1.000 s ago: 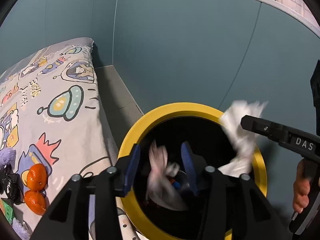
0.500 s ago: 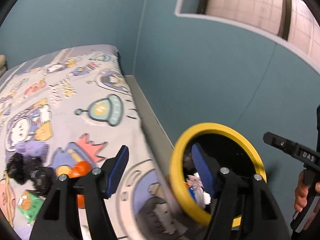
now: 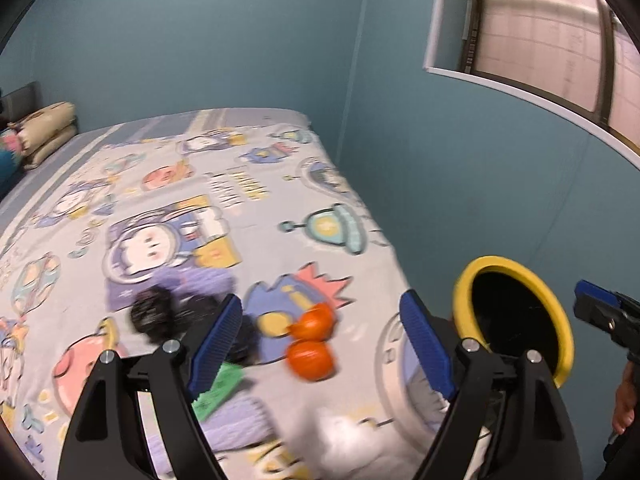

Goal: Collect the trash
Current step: 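Grasp the lavender foam net with the left gripper while the right gripper grasps white tissue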

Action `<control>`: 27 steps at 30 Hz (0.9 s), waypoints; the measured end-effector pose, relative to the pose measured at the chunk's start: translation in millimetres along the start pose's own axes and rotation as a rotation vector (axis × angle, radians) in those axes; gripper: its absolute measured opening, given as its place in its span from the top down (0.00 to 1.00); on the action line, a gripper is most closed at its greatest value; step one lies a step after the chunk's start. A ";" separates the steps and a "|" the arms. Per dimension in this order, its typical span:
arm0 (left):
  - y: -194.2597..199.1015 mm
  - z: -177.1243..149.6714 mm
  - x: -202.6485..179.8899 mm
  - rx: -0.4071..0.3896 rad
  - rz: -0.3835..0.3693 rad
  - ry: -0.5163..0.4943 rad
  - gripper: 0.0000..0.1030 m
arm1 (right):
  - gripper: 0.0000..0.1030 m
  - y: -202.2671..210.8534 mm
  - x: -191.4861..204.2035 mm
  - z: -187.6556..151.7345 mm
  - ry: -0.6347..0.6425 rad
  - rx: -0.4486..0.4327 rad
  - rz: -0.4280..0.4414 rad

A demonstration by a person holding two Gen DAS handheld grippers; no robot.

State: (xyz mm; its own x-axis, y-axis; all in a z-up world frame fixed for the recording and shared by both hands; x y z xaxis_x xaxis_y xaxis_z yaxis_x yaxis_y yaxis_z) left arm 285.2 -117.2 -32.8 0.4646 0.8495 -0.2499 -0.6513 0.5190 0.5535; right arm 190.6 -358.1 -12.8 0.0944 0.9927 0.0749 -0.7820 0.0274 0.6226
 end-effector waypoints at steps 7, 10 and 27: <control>30.3 -25.7 44.9 0.007 0.075 0.039 0.23 | 0.42 -8.5 45.2 -33.2 0.068 0.062 0.066; 39.6 -41.4 59.2 0.022 0.106 0.038 0.23 | 0.42 -14.1 61.3 -47.3 0.092 0.092 0.087; 21.1 -124.0 112.3 0.158 0.167 0.098 0.23 | 0.42 -55.3 128.5 -121.0 0.279 0.250 0.086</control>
State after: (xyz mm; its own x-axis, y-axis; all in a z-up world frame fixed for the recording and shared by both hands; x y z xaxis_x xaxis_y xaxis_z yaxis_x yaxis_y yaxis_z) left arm 249.2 1.0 -147.6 0.2931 0.9313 -0.2161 -0.6088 0.3561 0.7089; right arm 171.4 -217.9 -131.9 -0.1630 0.9849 -0.0586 -0.6023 -0.0523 0.7966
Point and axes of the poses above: each gripper's, at about its wrist camera, not at the fingertips, and y roughly against the way its jaws point, x to its left, z to its top, the point moved 5 cm from there along -y, roughly the way its jaws point, and after that the axes turned 12 degrees about -z, right-handed, at the moved point
